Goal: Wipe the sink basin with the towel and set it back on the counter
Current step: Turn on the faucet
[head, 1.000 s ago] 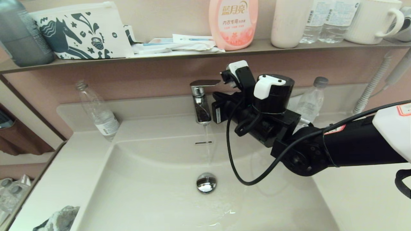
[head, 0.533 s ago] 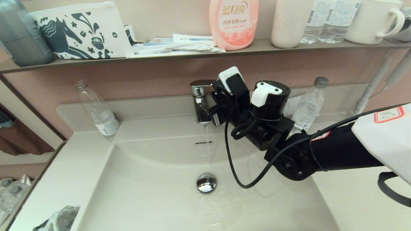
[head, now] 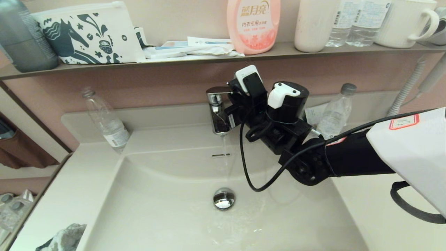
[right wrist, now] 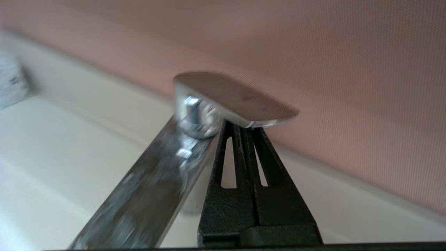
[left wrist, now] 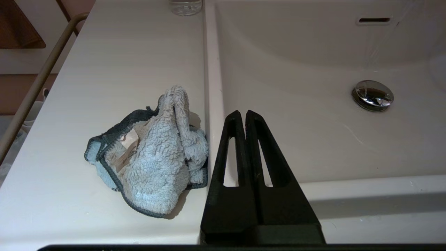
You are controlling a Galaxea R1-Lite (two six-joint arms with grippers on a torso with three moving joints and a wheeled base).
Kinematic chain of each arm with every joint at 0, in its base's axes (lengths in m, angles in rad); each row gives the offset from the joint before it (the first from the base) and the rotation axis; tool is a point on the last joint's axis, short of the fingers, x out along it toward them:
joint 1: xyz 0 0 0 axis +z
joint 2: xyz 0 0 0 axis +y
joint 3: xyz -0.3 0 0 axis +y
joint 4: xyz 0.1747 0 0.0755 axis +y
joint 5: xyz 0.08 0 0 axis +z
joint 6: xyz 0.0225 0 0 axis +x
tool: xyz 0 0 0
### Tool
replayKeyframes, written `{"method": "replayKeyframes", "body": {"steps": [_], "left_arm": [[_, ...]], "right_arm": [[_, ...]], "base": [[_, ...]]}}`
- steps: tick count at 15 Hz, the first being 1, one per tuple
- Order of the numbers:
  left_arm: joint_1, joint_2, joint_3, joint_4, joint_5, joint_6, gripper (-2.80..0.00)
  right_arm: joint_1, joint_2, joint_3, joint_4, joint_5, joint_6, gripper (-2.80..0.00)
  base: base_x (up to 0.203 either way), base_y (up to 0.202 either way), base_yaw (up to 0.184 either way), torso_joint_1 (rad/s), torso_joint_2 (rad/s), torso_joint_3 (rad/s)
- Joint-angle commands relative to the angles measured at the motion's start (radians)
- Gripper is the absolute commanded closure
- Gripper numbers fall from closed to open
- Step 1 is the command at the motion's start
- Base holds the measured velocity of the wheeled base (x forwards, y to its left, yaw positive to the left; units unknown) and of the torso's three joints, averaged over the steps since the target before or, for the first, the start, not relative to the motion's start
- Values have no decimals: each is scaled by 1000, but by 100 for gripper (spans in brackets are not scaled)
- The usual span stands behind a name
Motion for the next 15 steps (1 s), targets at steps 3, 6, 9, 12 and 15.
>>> {"method": "replayKeyframes", "body": {"steps": [3, 6, 9, 12, 15], "left_arm": [[0, 0, 1, 0, 1, -1, 0], [0, 0, 1, 0, 1, 0, 0], [0, 0, -1, 0, 1, 1, 0], [0, 0, 0, 0, 1, 0, 0], [0, 0, 1, 0, 1, -1, 0]], "right_arm": [[-2, 44, -82, -6, 2, -3, 0], [-2, 48, -98, -8, 0, -3, 0], [0, 25, -45, -9, -3, -3, 0], [14, -24, 27, -11, -3, 2, 0], [26, -34, 12, -8, -3, 1, 0]], "base": [[0, 0, 0, 0, 0, 0], [0, 0, 0, 0, 0, 0], [0, 0, 0, 0, 0, 0], [0, 0, 0, 0, 0, 0], [0, 0, 0, 0, 0, 0]]}}
